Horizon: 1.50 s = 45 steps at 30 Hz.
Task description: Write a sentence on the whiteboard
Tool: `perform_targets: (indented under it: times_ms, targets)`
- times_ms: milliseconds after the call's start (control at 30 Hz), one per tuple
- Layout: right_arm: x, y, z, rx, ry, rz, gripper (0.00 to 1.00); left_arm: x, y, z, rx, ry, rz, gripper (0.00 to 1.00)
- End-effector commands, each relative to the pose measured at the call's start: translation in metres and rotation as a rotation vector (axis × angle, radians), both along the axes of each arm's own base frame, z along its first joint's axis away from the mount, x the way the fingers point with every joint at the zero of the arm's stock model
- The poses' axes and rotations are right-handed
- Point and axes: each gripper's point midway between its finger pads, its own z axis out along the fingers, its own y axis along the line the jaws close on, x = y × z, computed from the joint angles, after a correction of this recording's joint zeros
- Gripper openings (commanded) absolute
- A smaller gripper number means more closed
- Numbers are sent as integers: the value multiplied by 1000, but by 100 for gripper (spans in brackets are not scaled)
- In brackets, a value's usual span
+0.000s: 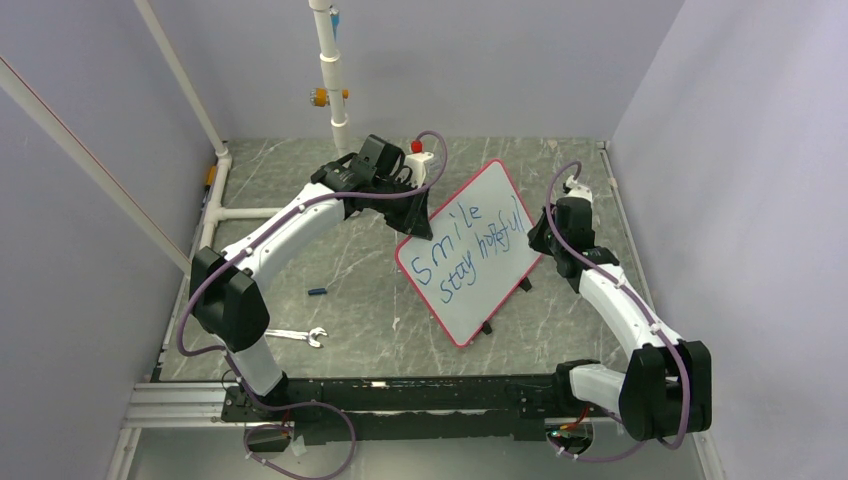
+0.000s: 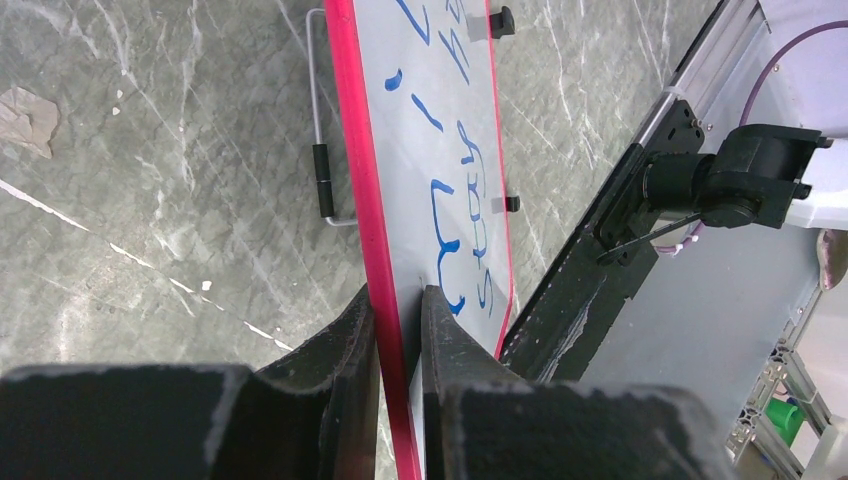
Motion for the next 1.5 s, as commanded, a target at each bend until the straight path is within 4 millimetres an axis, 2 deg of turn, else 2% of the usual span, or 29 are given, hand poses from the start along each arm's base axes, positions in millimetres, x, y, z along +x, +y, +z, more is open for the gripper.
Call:
perform_targets:
  times_ms: [0, 300, 833, 967, 1100, 1300, 1467]
  targets:
    - [-7, 6, -11, 31, 34, 15, 0, -3, 0, 15, -4, -109, -58, 0]
    - [0, 1, -12, 31, 33, 1, 0, -3, 0, 14, -3, -107, -59, 0]
    - [31, 2, 32, 40, -65, 14, 0, -2, -1, 12, -1, -103, -59, 0]
    - [22, -4, 39, 23, -61, -9, 0, -2, 0, 12, 2, -107, -56, 0]
    - [8, -12, 62, 2, -109, -36, 0, -2, -1, 12, -1, -104, -57, 0]
    - [-12, -13, 92, 16, -165, -28, 0, -1, 3, 11, 16, -115, -50, 0]
    - [-28, -10, 103, 36, -186, -15, 0, -2, 5, 7, 30, -98, -40, 0]
